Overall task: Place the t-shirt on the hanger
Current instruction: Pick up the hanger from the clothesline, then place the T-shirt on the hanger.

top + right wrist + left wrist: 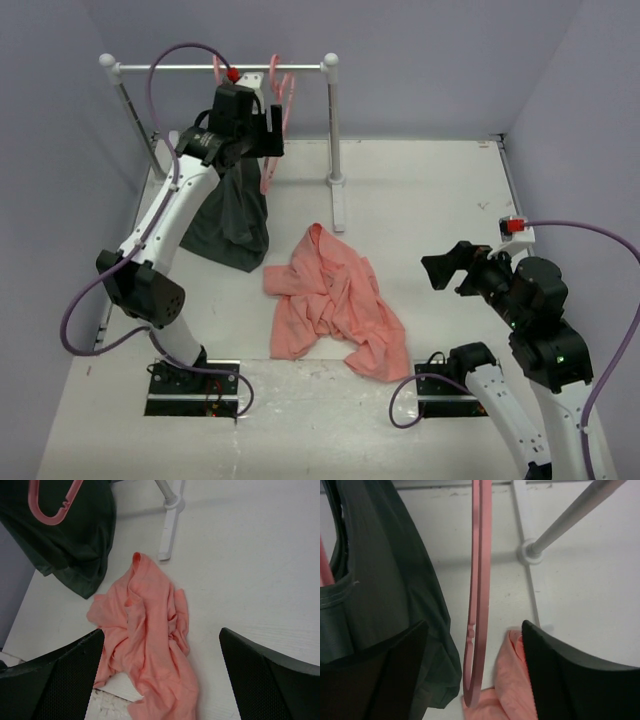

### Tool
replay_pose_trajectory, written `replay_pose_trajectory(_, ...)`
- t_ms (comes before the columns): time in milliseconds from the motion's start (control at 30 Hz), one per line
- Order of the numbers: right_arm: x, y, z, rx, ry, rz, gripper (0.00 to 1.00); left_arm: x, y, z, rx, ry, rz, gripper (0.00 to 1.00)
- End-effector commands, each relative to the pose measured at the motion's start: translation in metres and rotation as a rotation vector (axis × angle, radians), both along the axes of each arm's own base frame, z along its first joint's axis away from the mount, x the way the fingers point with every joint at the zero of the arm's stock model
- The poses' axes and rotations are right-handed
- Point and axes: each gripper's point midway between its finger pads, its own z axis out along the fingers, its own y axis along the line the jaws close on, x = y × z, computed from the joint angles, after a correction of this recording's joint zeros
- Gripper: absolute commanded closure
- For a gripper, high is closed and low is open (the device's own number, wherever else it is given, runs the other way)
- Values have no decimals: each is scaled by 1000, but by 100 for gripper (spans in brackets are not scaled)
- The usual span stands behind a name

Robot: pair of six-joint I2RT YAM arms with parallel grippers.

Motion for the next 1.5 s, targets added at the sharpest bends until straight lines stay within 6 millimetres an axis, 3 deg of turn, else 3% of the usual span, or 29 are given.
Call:
replay_pose_trajectory(0,0,16,8,31,-45,92,1,6,10,-7,73,-11,36,33)
replay_pose_trajectory(100,3,17,3,32,-39,94,1,7,2,-22,61,12,10,59)
replay_pose_trajectory(133,3,18,2,35,-36,95,1,7,2,-26,63,16,11,64)
replay_pose_trajectory(167,4,18,2,36,-35,99,1,7,4,-28,67,20,17,77)
replay_pose_trajectory(300,4,21,1,42,-32,109,1,2,6,-27,70,17,18,100)
replay_pose_trajectory(433,6,23,1,54,-31,113,1,-4,5,-20,64,8,4,100)
replay_pose_trajectory(600,14,33,-7,71,-12,152,1,-20,2,14,21,-51,-40,100)
replay_pose_trajectory(700,23,44,-21,79,41,202,1,-38,1,42,-28,-97,-72,100)
replay_pose_trajectory(833,45,57,-43,88,159,236,8,-62,-3,51,-77,-100,-123,100)
replay_pose_trajectory(900,67,66,-63,78,234,235,17,-84,-14,48,-128,-87,-213,100)
replay_pose_trajectory(1000,86,91,-77,-23,283,268,24,-111,-15,33,-166,-41,-260,100)
replay_pose_trajectory(1200,116,143,-104,-167,337,312,30,-160,-9,18,-224,-40,-305,100)
replay_pose_trajectory(1267,129,161,-120,-207,361,322,33,-174,-8,4,-242,-10,-318,100)
replay_pose_trajectory(1333,139,179,-123,-237,352,331,37,-194,-7,-5,-278,-2,-342,100)
replay_pose_trajectory(1367,147,183,-140,-276,374,314,38,-205,-8,2,-303,-35,-366,100)
replay_pose_trajectory(1400,155,190,-151,-307,386,309,39,-209,-8,-5,-319,-31,-370,100)
replay_pose_trajectory(1467,167,204,-158,-342,386,305,42,-222,-4,-10,-350,-54,-358,100)
